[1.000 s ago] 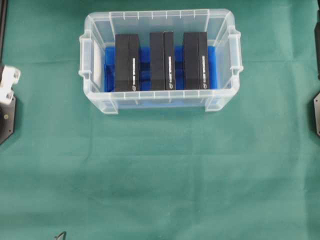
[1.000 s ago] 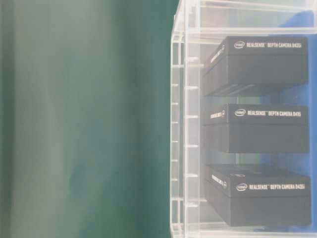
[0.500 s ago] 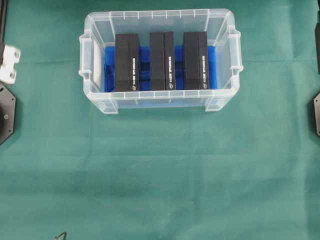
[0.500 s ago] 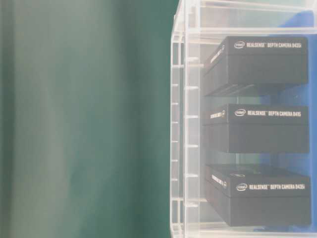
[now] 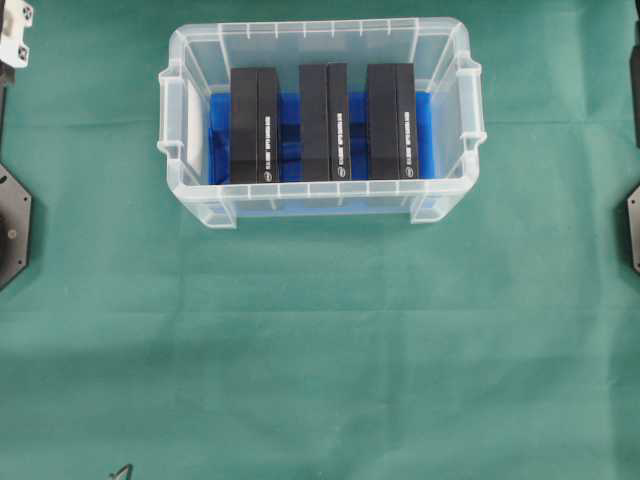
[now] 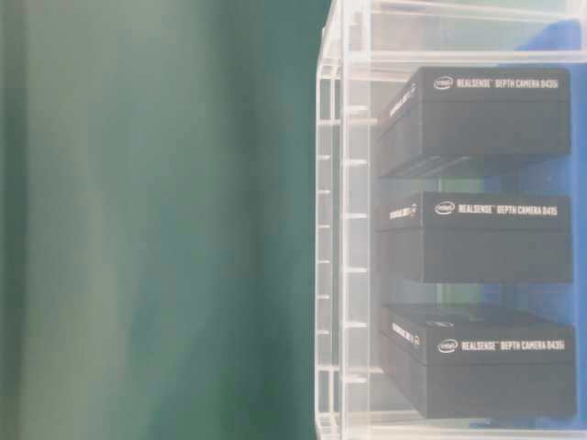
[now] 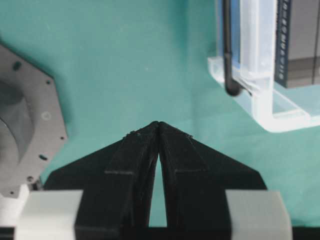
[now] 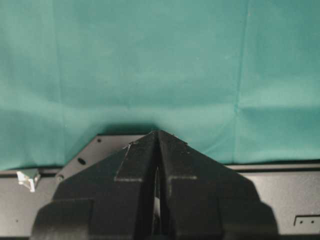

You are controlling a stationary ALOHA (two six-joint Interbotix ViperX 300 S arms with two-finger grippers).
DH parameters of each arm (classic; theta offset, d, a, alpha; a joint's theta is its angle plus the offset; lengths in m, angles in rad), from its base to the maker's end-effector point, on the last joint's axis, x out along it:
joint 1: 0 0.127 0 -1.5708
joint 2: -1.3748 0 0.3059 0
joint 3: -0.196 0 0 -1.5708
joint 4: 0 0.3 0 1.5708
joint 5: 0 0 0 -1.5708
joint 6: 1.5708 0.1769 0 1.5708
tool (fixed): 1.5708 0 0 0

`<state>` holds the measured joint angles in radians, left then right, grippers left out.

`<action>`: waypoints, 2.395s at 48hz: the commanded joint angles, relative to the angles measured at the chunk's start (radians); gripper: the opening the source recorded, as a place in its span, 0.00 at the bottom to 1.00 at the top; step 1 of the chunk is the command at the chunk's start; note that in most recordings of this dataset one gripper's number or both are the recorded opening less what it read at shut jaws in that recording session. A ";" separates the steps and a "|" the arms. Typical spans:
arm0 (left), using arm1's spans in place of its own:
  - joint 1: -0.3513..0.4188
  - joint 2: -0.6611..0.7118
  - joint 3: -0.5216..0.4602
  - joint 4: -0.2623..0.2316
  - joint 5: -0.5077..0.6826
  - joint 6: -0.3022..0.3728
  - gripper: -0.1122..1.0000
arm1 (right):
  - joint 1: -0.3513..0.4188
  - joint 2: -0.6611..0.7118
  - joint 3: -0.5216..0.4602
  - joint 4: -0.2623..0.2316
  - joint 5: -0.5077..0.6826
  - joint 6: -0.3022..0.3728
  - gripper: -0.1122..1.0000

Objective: Take the box out of the case with the left arm.

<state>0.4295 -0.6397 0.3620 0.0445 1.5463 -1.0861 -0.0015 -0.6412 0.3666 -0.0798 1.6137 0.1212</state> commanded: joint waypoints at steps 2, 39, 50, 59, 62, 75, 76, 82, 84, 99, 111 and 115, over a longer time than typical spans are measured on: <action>0.017 0.006 -0.026 0.002 0.000 0.018 0.10 | 0.000 0.002 -0.025 -0.003 0.002 0.002 0.10; 0.020 0.008 -0.009 -0.008 0.000 0.029 0.88 | 0.000 0.002 -0.025 -0.011 0.002 0.000 0.10; 0.020 0.008 -0.008 -0.008 0.000 -0.008 0.92 | 0.000 0.005 -0.025 -0.011 0.000 0.002 0.10; 0.020 0.008 -0.006 -0.008 0.000 -0.006 0.92 | 0.000 0.005 -0.025 -0.011 0.002 0.002 0.10; 0.020 0.008 -0.006 -0.008 0.000 -0.006 0.92 | -0.002 0.005 -0.025 -0.011 0.000 0.002 0.10; 0.018 0.009 -0.006 -0.008 0.000 -0.011 0.92 | 0.000 0.011 -0.025 -0.011 0.000 0.003 0.10; 0.020 0.011 -0.006 -0.008 0.000 -0.012 0.92 | 0.000 0.011 -0.025 -0.009 0.000 0.002 0.10; 0.009 0.026 -0.012 -0.012 0.000 -0.023 0.92 | -0.002 0.011 -0.025 -0.011 0.000 0.003 0.10; 0.003 0.034 -0.015 -0.012 0.000 -0.031 0.92 | -0.002 0.012 -0.025 -0.011 0.000 0.003 0.10; -0.067 0.137 -0.080 -0.012 -0.002 -0.107 0.92 | -0.002 0.012 -0.026 -0.011 0.000 0.003 0.10; -0.106 0.261 -0.184 -0.012 -0.008 -0.143 0.92 | 0.000 0.012 -0.026 -0.011 -0.003 0.003 0.10; -0.112 0.305 -0.230 -0.012 -0.008 -0.143 0.92 | 0.000 0.012 -0.026 -0.011 -0.005 0.003 0.10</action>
<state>0.3267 -0.3605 0.1902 0.0322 1.5417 -1.2287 -0.0015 -0.6305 0.3666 -0.0890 1.6122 0.1227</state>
